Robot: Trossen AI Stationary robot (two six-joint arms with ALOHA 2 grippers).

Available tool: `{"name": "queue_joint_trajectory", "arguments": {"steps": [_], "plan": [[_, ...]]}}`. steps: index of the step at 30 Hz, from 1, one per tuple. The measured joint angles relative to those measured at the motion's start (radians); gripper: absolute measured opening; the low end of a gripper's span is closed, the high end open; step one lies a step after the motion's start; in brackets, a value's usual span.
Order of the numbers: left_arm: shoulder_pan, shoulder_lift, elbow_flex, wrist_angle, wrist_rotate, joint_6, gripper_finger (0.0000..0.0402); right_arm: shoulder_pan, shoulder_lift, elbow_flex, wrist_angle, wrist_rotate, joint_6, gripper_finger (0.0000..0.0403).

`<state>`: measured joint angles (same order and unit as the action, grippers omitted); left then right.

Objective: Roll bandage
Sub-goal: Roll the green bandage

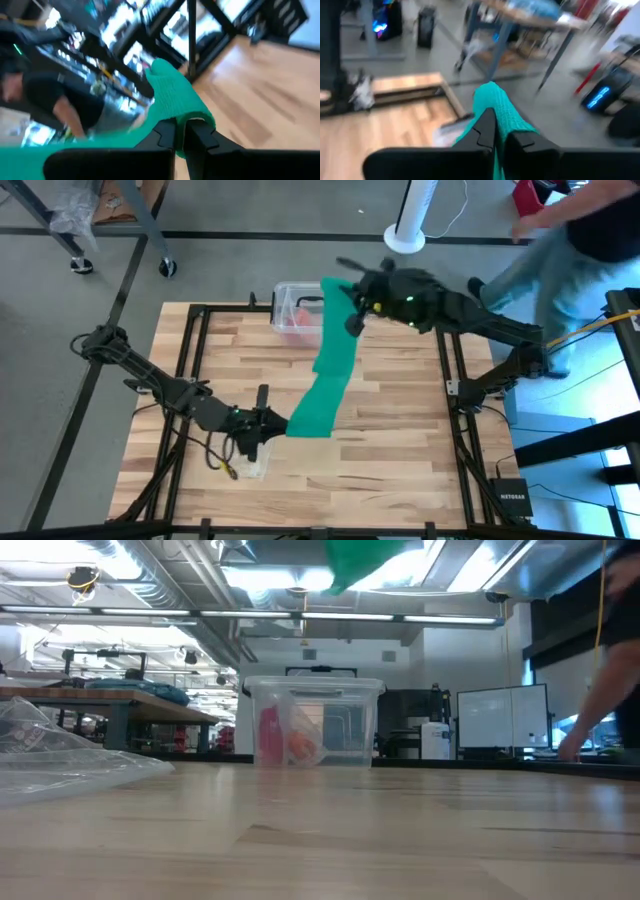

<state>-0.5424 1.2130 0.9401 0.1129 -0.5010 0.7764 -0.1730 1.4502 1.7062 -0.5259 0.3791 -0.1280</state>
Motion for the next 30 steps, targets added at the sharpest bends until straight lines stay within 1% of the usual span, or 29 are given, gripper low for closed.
{"name": "queue_joint_trajectory", "arguments": {"steps": [2, 4, 7, 9, 12, 17, 21, 25, 28, 30], "plan": [[-0.02, -0.013, 0.0, 0.021, 0.002, 0.001, 0.0008, -0.007, 0.0, -0.052, -0.007, -0.028, 0.052, 0.0016], [-0.034, -0.026, 0.0, 0.03, 0.005, -0.014, 0.0008, -0.007, 0.0, -0.103, -0.003, -0.032, 0.098, 0.0017], [-0.039, -0.044, 0.0, 0.033, 0.045, -0.041, 0.0008, -0.005, 0.0, -0.173, -0.003, -0.049, 0.141, 0.003], [-0.036, -0.048, 0.0, 0.035, 0.067, -0.061, 0.0008, -0.005, 0.0, -0.211, -0.008, -0.091, 0.163, 0.0054], [-0.029, -0.048, 0.0, 0.031, 0.07, -0.072, 0.0008, -0.004, 0.0, -0.238, -0.06, -0.174, 0.194, 0.0106], [-0.011, -0.048, 0.0, 0.029, 0.07, -0.085, 0.0008, -0.004, 0.0, -0.219, -0.189, -0.336, 0.261, 0.0198], [0.0, -0.048, 0.0, 0.025, 0.07, -0.098, 0.0008, -0.003, -0.002, -0.166, -0.303, -0.436, 0.328, 0.025], [0.002, -0.048, 0.0, 0.024, 0.07, -0.111, 0.0008, -0.003, -0.002, -0.113, -0.423, -0.479, 0.402, 0.0278], [0.002, -0.048, 0.0, 0.024, 0.07, -0.112, 0.0008, -0.003, -0.002, -0.081, -0.5, -0.517, 0.44, 0.0284], [0.002, -0.048, 0.0, 0.024, 0.07, -0.111, 0.0008, -0.003, -0.002, -0.073, -0.517, -0.54, 0.454, 0.0284]]}}
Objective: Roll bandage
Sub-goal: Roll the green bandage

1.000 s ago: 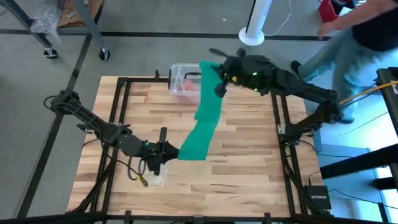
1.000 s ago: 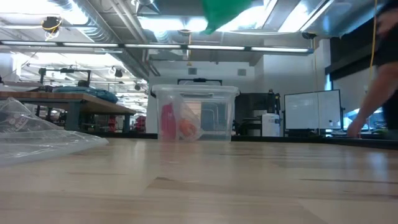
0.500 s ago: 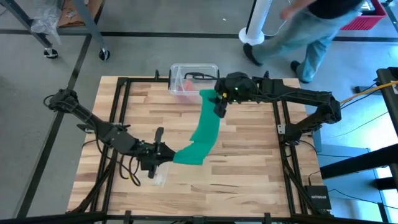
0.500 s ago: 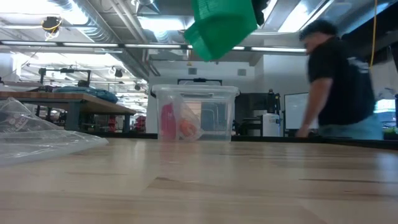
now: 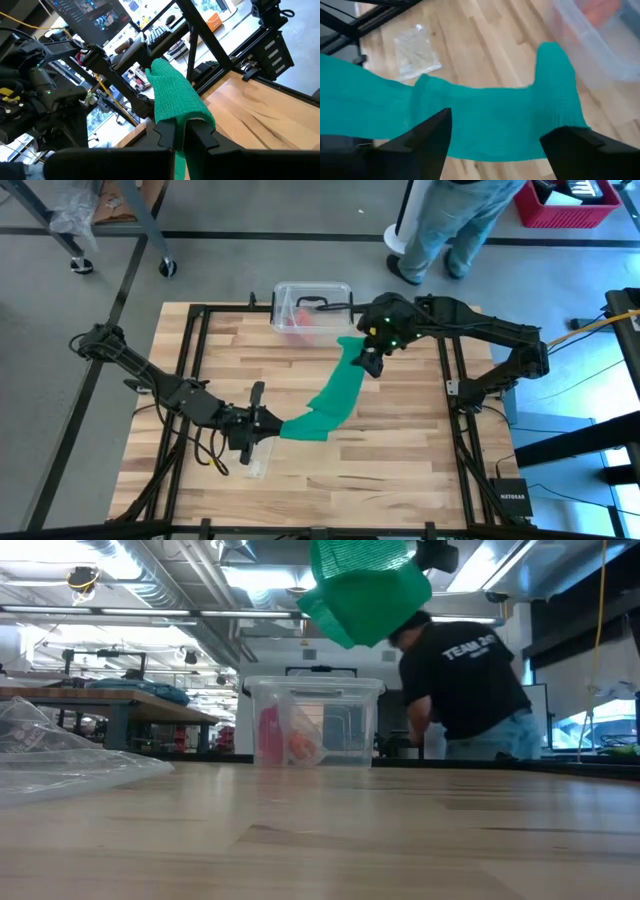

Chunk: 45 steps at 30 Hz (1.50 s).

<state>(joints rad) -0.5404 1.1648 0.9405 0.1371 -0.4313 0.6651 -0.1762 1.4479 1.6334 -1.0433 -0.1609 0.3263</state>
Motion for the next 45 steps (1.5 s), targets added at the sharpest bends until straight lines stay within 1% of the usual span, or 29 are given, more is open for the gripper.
{"name": "queue_joint_trajectory", "arguments": {"steps": [2, 3, 5, 8, 9, 10, 11, 12, 16, 18, 21, 25, 26, 29, 31, 35, 40, 43, 45], "plan": [[0.0, 0.0, 0.0, 0.0, 0.0, 0.003, 0.0008, 0.0, 0.0, 0.001, 0.031, -0.012, -0.012, 0.0283], [0.0, 0.0, 0.0, 0.0, 0.0, 0.005, 0.0008, 0.0, 0.0, 0.001, 0.061, -0.002, -0.027, 0.0283], [0.0, 0.0, 0.0, 0.001, 0.0, 0.005, 0.0008, 0.001, 0.01, 0.003, 0.14, 0.07, -0.051, 0.0282], [0.0, 0.0, 0.0, 0.001, 0.0, 0.004, 0.0008, 0.0, 0.042, 0.003, 0.227, 0.22, -0.068, 0.0282], [0.0, 0.0, 0.0, 0.0, 0.0, 0.004, 0.0008, 0.0, 0.053, 0.003, 0.232, 0.245, -0.061, 0.0282], [0.0, 0.0, 0.0, -0.001, 0.0, 0.004, 0.0008, -0.001, 0.064, 0.003, 0.225, 0.248, -0.041, 0.0282], [0.0, 0.0, 0.0, -0.003, 0.0, 0.004, 0.0008, -0.002, 0.071, 0.003, 0.206, 0.236, -0.014, 0.0282], [0.0, 0.0, 0.0, -0.009, 0.0, 0.004, 0.0008, -0.003, 0.078, 0.003, 0.17, 0.203, 0.012, 0.0282], [0.0, 0.0, 0.0, -0.026, -0.004, 0.004, 0.0008, -0.014, 0.088, 0.002, -0.021, -0.006, 0.055, 0.0282], [0.0, 0.0, 0.0, -0.025, -0.005, 0.001, 0.0008, -0.003, 0.085, 0.002, -0.089, -0.03, 0.054, 0.0282], [0.0, 0.0, 0.0, -0.022, -0.005, -0.001, 0.0008, 0.036, 0.063, 0.001, -0.129, 0.04, 0.047, 0.0282], [0.0, 0.0, 0.0, 0.0, -0.008, -0.008, 0.0008, 0.129, 0.031, 0.001, -0.12, 0.127, -0.024, 0.0282], [0.0, 0.0, 0.0, 0.017, -0.014, -0.008, 0.0008, 0.159, 0.027, 0.001, -0.102, 0.173, -0.043, 0.0282], [0.0, 0.0, 0.0, 0.08, -0.058, -0.02, 0.0008, 0.258, 0.025, -0.003, -0.053, 0.353, -0.055, 0.0282], [-0.002, 0.0, 0.0, 0.109, -0.097, -0.035, 0.0008, 0.321, 0.024, -0.035, 0.022, 0.409, -0.101, 0.0282], [-0.002, -0.001, 0.0, 0.143, -0.15, -0.091, 0.0008, 0.425, 0.012, -0.144, 0.215, 0.413, -0.173, 0.0282], [-0.002, -0.002, 0.006, 0.139, -0.151, -0.127, 0.0008, 0.506, -0.043, -0.354, 0.586, 0.419, -0.224, 0.0282], [-0.001, -0.003, 0.006, 0.135, -0.151, -0.122, 0.0008, 0.524, -0.072, -0.508, 0.869, 0.439, -0.251, 0.0282], [0.0, -0.003, 0.006, 0.132, -0.151, -0.115, 0.0008, 0.525, -0.072, -0.597, 1.059, 0.484, -0.278, 0.0282]]}}
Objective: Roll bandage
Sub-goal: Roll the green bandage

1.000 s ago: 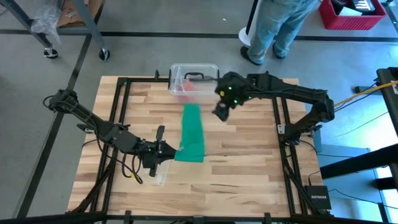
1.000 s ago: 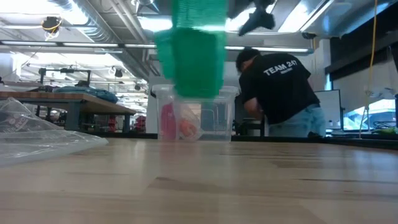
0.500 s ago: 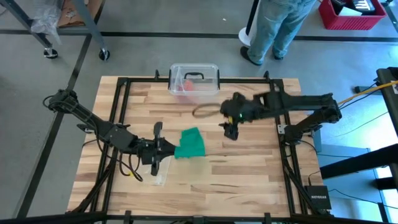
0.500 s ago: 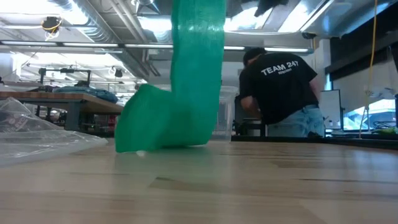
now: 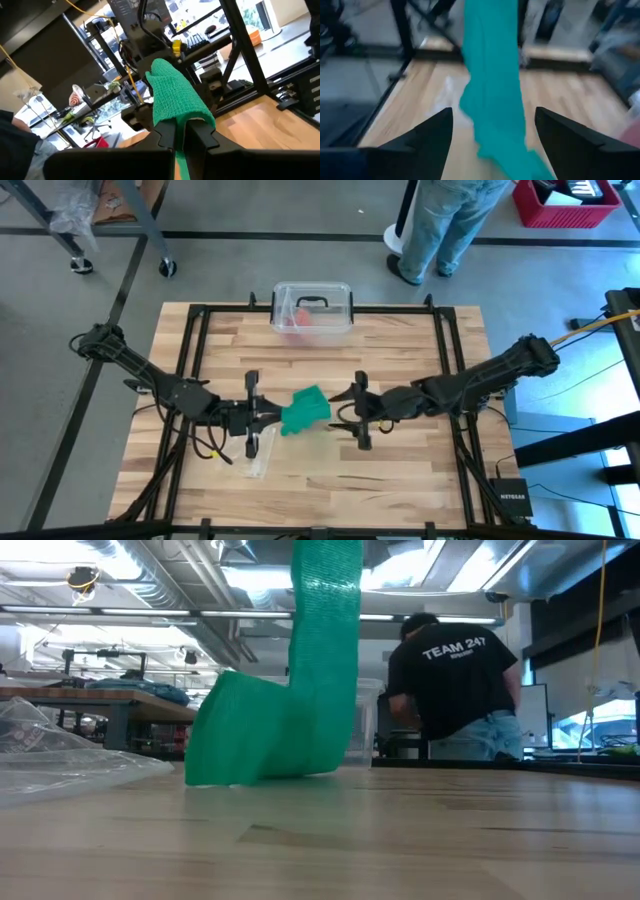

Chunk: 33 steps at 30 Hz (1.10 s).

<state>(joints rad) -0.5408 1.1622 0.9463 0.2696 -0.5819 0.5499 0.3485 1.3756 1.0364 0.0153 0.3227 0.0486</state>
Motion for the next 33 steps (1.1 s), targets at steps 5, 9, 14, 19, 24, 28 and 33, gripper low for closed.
{"name": "queue_joint_trajectory", "arguments": {"steps": [5, 9, 14, 19, 24, 28, 33], "plan": [[0.007, 0.0, 0.0, -0.001, 0.0, 0.007, 0.0008, -0.022, 0.046, -0.138, 0.317, 0.04, 0.004, 0.0282], [0.024, 0.0, 0.001, -0.024, 0.001, 0.003, 0.0008, -0.028, 0.09, -0.141, 0.425, -0.004, -0.01, 0.0282], [0.041, -0.001, 0.002, -0.032, 0.008, -0.023, 0.0008, -0.029, 0.106, -0.139, 0.527, -0.053, -0.106, 0.0281], [0.047, 0.0, 0.002, -0.048, 0.023, -0.027, 0.0008, -0.03, 0.113, -0.138, 0.618, -0.054, -0.211, 0.025], [0.061, 0.0, 0.002, -0.051, 0.054, -0.044, 0.0008, -0.055, 0.115, -0.137, 0.62, -0.063, -0.256, 0.0171], [0.071, 0.002, 0.002, -0.051, 0.105, -0.054, 0.0008, -0.077, 0.116, -0.137, 0.584, -0.046, -0.263, 0.008], [0.061, 0.003, 0.002, -0.075, 0.177, -0.05, 0.0008, -0.09, 0.116, -0.137, 0.581, 0.063, -0.311, 0.0014]]}}
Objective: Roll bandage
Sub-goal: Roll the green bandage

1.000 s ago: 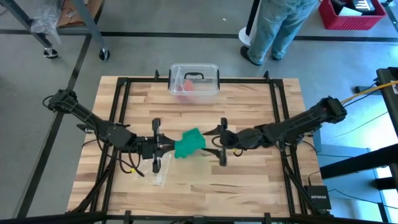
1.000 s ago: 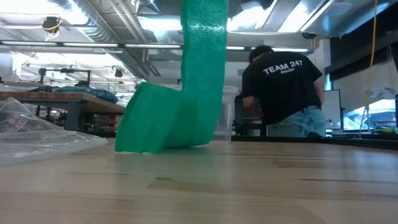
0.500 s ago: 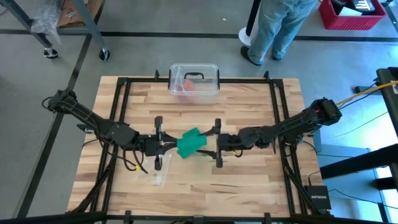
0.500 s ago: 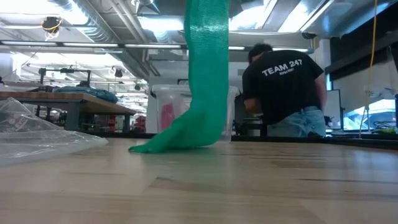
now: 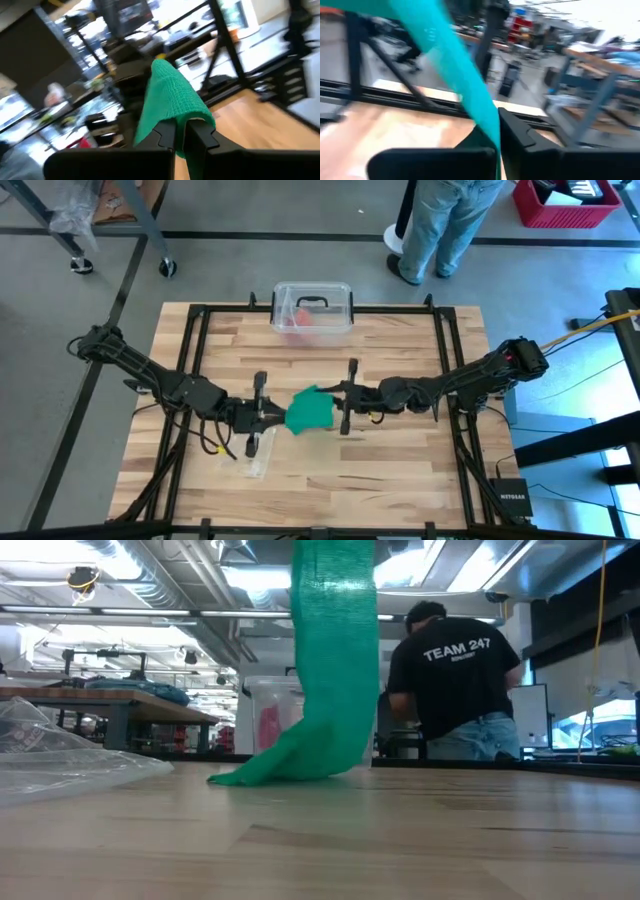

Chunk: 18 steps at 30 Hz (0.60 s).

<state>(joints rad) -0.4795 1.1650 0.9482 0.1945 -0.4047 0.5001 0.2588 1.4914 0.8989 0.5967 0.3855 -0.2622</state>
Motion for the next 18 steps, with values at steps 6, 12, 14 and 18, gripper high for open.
{"name": "queue_joint_trajectory", "arguments": {"steps": [6, 12, 14, 18], "plan": [[-0.018, -0.001, 0.0, -0.006, 0.281, 0.006, 0.0008, 0.003, 0.0, 0.0, 0.005, 0.213, -0.153, 0.0005], [-0.045, -0.019, 0.0, 0.086, 0.124, 0.095, 0.0008, 0.008, -0.001, 0.0, 0.013, 0.197, -0.134, 0.0004], [-0.053, -0.019, 0.0, 0.153, 0.003, 0.156, 0.0008, 0.019, -0.001, 0.0, 0.008, 0.134, -0.098, 0.0007], [-0.034, -0.019, 0.0, 0.286, -0.068, 0.242, 0.0008, 0.04, -0.001, 0.0, 0.01, 0.095, -0.057, 0.0005]]}}
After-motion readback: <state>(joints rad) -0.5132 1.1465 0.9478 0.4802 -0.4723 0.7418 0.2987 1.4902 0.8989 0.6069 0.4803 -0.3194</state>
